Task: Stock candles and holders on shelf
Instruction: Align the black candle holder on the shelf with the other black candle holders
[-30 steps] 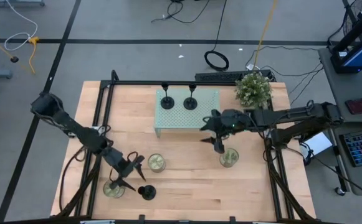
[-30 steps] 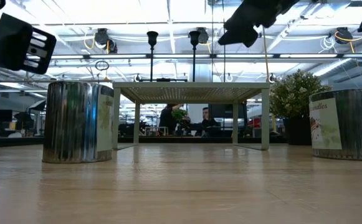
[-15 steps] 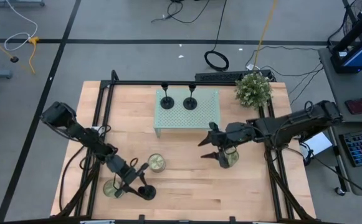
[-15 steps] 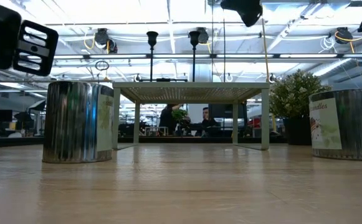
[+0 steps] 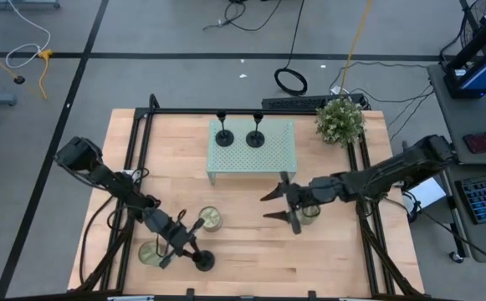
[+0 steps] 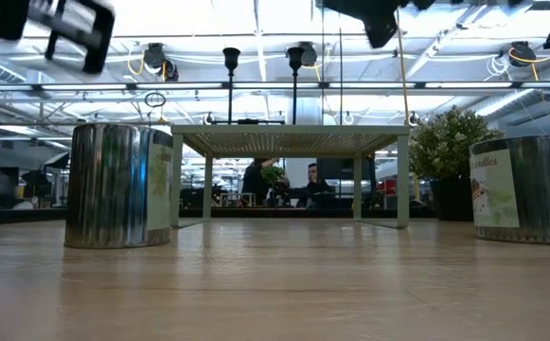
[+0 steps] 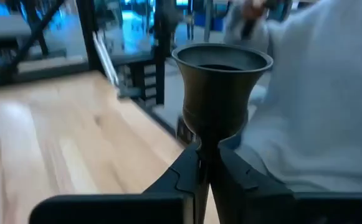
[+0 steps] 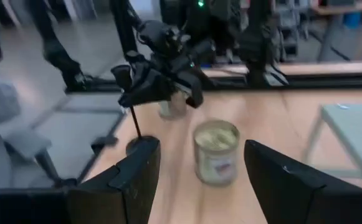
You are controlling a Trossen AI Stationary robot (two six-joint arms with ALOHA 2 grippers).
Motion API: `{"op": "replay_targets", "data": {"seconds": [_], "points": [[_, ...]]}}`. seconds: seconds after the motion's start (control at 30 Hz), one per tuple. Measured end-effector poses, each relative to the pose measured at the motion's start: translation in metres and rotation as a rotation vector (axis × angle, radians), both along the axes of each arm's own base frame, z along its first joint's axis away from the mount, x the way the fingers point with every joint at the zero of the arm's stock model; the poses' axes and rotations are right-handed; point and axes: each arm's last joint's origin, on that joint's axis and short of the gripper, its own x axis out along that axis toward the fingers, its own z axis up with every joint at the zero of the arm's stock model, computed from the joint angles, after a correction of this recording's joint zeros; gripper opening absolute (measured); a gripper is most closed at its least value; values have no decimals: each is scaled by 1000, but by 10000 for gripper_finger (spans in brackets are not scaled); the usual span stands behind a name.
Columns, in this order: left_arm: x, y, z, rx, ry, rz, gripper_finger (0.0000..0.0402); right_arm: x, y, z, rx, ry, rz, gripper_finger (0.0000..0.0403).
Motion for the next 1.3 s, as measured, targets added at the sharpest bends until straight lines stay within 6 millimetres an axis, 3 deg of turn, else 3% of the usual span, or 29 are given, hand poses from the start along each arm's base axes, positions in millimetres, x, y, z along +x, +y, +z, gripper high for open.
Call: {"op": "replay_targets", "data": {"seconds": [0.17,0.33,0.5,0.8,1.03,1.3], "points": [[23,-1,26,-37,-83,49,15,16,16,-32,-8,-107,60,224],[49,12,47,-88,-70,213,22,35,33,-59,-20,-80,93,224],[72,34,51,58,16,335,15,50,43,-66,-27,-66,105,224],[86,62,61,31,-51,436,19,61,31,-69,-59,-60,-7,218],[90,73,65,12,-85,479,16,66,18,-69,-47,-64,-48,163],[94,89,61,30,-48,550,15,70,0,-69,-38,-57,-102,60]]}}
